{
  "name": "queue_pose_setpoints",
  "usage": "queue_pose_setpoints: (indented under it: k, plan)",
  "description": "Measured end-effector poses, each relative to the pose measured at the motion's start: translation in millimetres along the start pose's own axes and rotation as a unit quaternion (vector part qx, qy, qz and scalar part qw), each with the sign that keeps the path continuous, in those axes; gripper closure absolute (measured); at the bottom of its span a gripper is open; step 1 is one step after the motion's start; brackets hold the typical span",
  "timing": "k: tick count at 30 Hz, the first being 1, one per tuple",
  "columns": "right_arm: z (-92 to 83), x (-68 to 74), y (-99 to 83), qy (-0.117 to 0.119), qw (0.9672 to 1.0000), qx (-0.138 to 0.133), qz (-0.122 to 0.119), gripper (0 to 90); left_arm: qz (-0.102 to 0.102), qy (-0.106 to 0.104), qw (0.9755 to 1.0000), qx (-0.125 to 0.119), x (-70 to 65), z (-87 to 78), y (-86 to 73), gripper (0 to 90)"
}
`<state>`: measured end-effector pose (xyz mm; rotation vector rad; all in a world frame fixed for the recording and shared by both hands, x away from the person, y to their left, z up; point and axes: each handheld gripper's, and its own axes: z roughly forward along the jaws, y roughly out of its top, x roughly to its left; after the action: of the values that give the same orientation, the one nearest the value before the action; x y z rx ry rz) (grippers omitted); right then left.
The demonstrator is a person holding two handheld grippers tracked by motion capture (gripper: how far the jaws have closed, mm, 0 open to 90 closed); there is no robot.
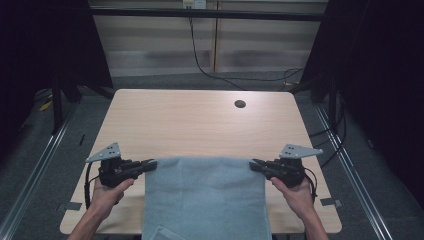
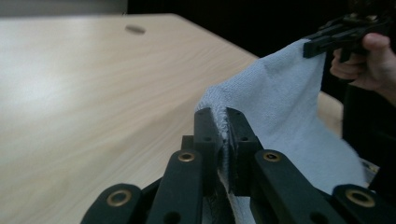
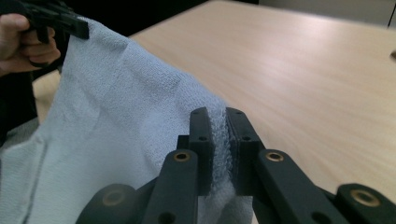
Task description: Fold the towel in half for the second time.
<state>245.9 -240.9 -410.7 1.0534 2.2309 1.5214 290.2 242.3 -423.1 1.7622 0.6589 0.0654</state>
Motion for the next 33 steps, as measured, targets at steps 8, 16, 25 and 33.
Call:
queue_pose_setpoints:
  k: [8, 16, 25, 33]
  plan:
    - [-22.6, 3.2, 42.6, -0.017, 0.9982, -0.05, -0.029, 82.9, 0.034, 0.009, 0.9987, -0.038, -5.7, -3.8, 49.1, 84.9]
    - [3.1, -27.9, 76.4, -0.032, 0.9984, -0.04, -0.023, 83.0, 0.023, 0.053, 0.998, -0.024, 27.3, 16.6, 76.3, 84.9]
    - [35.2, -64.5, 86.5, -0.061, 0.9979, -0.023, 0.002, 83.1, 0.007, 0.102, 0.9947, -0.003, 68.9, 38.2, 82.8, 84.9]
    - [37.8, -66.4, 85.8, -0.058, 0.998, -0.027, -0.002, 83.2, 0.022, 0.074, 0.997, -0.004, 56.8, 33.1, 75.9, 84.8]
